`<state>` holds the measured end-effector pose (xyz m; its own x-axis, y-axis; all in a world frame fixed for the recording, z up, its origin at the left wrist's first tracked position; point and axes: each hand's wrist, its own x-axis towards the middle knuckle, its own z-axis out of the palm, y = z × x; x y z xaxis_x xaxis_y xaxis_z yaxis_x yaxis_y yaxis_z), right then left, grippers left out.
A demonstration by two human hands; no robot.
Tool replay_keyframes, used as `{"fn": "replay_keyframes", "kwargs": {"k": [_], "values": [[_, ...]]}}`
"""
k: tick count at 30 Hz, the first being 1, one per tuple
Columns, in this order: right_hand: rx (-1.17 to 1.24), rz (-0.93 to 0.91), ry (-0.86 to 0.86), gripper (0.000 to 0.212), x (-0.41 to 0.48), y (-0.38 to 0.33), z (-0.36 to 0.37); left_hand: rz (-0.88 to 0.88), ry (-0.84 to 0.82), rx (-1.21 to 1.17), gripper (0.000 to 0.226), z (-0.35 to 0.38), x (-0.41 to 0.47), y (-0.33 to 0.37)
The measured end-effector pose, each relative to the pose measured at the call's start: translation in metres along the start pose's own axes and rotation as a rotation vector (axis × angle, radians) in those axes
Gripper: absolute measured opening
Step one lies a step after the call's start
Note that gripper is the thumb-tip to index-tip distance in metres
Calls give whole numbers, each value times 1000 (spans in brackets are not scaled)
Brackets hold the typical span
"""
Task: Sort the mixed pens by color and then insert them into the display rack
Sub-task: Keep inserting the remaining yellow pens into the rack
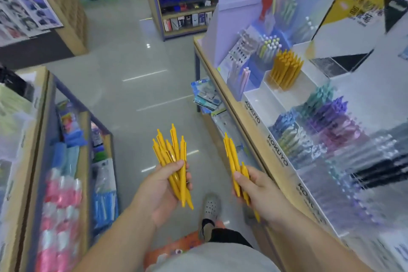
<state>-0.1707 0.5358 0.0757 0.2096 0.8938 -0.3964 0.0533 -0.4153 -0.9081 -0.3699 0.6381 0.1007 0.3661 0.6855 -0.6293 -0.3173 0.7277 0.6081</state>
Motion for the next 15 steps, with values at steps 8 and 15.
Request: {"fn": "replay_keyframes", "kwargs": {"k": [8,15], "values": [[5,-46,74,31,131,-76,-63,31,-61,95,35,97,118,91],[173,-57,200,32,173,-100,-112,-140,-274,236,45,187,203,119]]}}
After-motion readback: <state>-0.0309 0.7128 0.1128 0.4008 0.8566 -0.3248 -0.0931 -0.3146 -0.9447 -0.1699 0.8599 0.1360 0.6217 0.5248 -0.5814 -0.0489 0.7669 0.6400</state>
